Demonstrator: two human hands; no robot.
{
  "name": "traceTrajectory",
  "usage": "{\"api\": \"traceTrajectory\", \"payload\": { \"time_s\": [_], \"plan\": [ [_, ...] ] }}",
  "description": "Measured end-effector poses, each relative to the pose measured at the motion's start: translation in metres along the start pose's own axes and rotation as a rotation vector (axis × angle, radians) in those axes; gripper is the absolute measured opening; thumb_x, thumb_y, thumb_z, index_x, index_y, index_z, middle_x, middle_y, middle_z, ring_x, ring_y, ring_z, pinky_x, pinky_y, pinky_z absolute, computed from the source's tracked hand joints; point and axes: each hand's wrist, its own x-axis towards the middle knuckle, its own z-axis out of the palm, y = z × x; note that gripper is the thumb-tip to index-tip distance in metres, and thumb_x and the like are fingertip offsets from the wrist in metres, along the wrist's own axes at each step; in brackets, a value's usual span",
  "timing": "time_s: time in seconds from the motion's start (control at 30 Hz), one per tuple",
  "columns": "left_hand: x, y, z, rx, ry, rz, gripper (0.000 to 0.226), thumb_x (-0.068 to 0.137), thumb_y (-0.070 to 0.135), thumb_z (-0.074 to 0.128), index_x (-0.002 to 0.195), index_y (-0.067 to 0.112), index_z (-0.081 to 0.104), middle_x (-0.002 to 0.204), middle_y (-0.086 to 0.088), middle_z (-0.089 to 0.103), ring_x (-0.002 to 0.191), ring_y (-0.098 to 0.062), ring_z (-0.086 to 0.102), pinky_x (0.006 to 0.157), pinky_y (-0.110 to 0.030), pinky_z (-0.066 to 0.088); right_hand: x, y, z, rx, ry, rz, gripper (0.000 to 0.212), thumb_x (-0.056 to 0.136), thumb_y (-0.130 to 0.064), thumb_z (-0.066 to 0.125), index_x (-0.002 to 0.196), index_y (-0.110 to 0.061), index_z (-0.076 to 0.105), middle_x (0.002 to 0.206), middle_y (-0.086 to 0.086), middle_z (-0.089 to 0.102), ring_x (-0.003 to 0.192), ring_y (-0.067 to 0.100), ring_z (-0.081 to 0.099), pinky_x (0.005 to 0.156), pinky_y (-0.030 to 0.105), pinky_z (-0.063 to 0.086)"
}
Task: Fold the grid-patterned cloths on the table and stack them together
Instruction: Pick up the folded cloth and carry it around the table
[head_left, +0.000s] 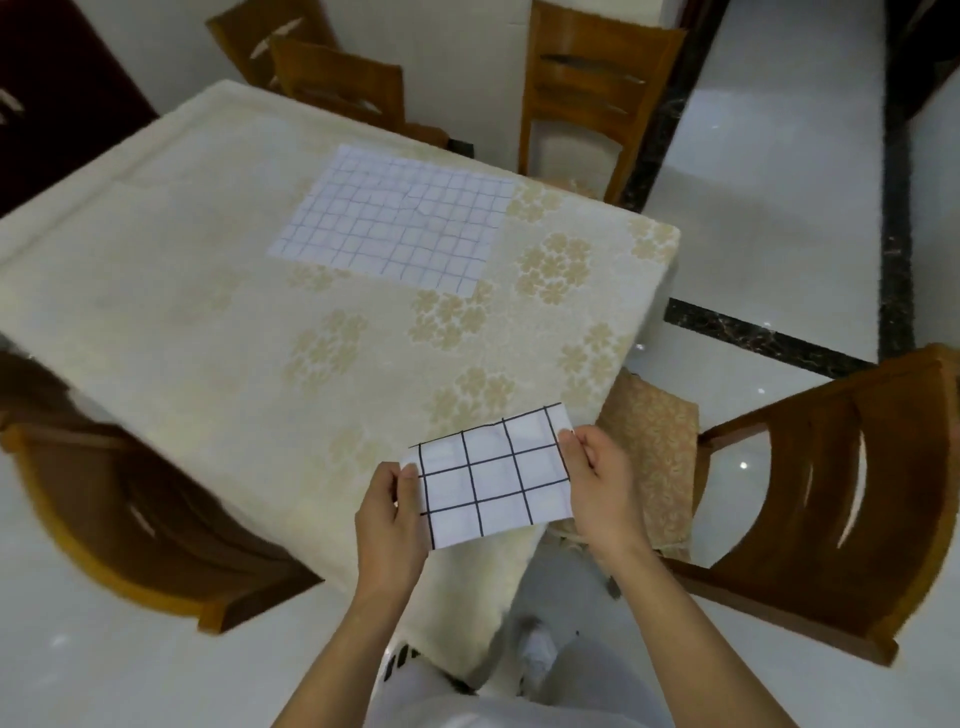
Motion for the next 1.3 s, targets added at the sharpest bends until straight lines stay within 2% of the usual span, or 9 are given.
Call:
{"api": "traceTrajectory", "payload": {
  "time_s": [0.2, 0.37, 0.5, 0.6, 0.7, 0.8, 0.93, 1.17, 1.3],
  "plan": [
    [-0.039, -0.007, -0.010, -0.052, 0.188, -0.060, 0.029, 0.105, 0.025, 0.041, 0.083, 0.009, 0.050, 0.072, -0.003, 0.052, 0.060, -0.005, 0.047, 0.053, -0.020, 0.039, -0.005, 0.003, 0.011, 0.008, -0.169, -0.036, 0.026, 0.103, -0.027, 0.050, 0.086, -0.012, 0.062, 0.078, 0.025, 0.061, 0.066, 0.022, 0.052, 0.061, 0.049, 0.049],
    [-0.063, -0.017, -0.036, -0.108, 0.361, -0.134, 0.025, 0.105, 0.027, 0.043, 0.091, 0.012, 0.058, 0.077, -0.002, 0.059, 0.064, -0.004, 0.053, 0.050, -0.021, 0.044, -0.018, -0.008, 0.039, -0.043, -0.321, -0.131, 0.024, 0.103, -0.029, 0.050, 0.083, -0.019, 0.060, 0.055, -0.009, 0.044, 0.052, 0.007, 0.036, 0.052, 0.029, 0.033],
    [-0.084, -0.032, -0.062, -0.164, 0.492, -0.215, 0.018, 0.104, 0.029, 0.046, 0.093, 0.026, 0.061, 0.078, 0.010, 0.065, 0.071, 0.000, 0.061, 0.055, -0.023, 0.051, -0.034, -0.020, 0.067, -0.033, -0.459, -0.183, 0.024, 0.103, -0.028, 0.050, 0.083, -0.019, 0.058, 0.051, -0.011, 0.039, 0.049, 0.005, 0.030, 0.049, 0.024, 0.028],
    [-0.103, -0.043, -0.081, -0.198, 0.580, -0.278, 0.016, 0.103, 0.032, 0.047, 0.090, 0.031, 0.058, 0.076, 0.012, 0.065, 0.071, -0.005, 0.063, 0.054, -0.031, 0.053, -0.049, -0.025, 0.090, -0.044, -0.549, -0.199, 0.024, 0.103, -0.030, 0.051, 0.082, -0.019, 0.058, 0.054, -0.009, 0.045, 0.050, 0.011, 0.036, 0.051, 0.030, 0.032],
    [-0.127, -0.054, -0.099, -0.245, 0.672, -0.322, 0.015, 0.102, 0.034, 0.047, 0.093, 0.031, 0.058, 0.080, 0.006, 0.065, 0.071, -0.010, 0.063, 0.051, -0.027, 0.052, -0.067, -0.027, 0.114, -0.077, -0.644, -0.226, 0.022, 0.103, -0.031, 0.051, 0.087, -0.021, 0.062, 0.071, 0.007, 0.066, 0.067, 0.030, 0.060, 0.061, 0.043, 0.049],
    [-0.149, -0.069, -0.117, -0.299, 0.755, -0.351, 0.011, 0.102, 0.034, 0.047, 0.098, 0.034, 0.057, 0.081, 0.005, 0.066, 0.072, -0.010, 0.065, 0.051, -0.024, 0.050, -0.091, -0.032, 0.139, -0.095, -0.731, -0.255, 0.021, 0.103, -0.029, 0.051, 0.088, -0.019, 0.062, 0.078, 0.006, 0.070, 0.076, 0.029, 0.068, 0.065, 0.044, 0.054],
    [-0.177, -0.094, -0.143, -0.381, 0.841, -0.370, 0.012, 0.103, 0.030, 0.047, 0.106, 0.029, 0.059, 0.069, 0.012, 0.063, 0.063, -0.006, 0.062, 0.050, -0.019, 0.046, -0.128, -0.039, 0.171, -0.136, -0.817, -0.286, 0.021, 0.102, -0.029, 0.051, 0.087, -0.022, 0.063, 0.079, 0.002, 0.071, 0.078, 0.022, 0.069, 0.066, 0.038, 0.055],
    [-0.219, -0.142, -0.201, -0.445, 0.943, -0.425, 0.012, 0.102, 0.030, 0.048, 0.099, 0.030, 0.060, 0.064, 0.004, 0.057, 0.060, -0.012, 0.055, 0.048, -0.027, 0.045, -0.200, -0.040, 0.227, -0.173, -0.916, -0.311, 0.030, 0.102, -0.037, 0.050, 0.088, -0.013, 0.060, 0.085, 0.026, 0.064, 0.081, 0.045, 0.061, 0.068, 0.054, 0.054],
    [-0.235, -0.169, -0.238, -0.448, 0.976, -0.435, 0.013, 0.103, 0.028, 0.047, 0.097, 0.026, 0.059, 0.057, 0.014, 0.053, 0.055, -0.008, 0.051, 0.049, -0.030, 0.044, -0.239, -0.048, 0.262, -0.198, -0.951, -0.372, 0.032, 0.102, -0.032, 0.050, 0.080, -0.009, 0.056, 0.074, 0.023, 0.056, 0.066, 0.034, 0.054, 0.058, 0.044, 0.047]
  ]
}}
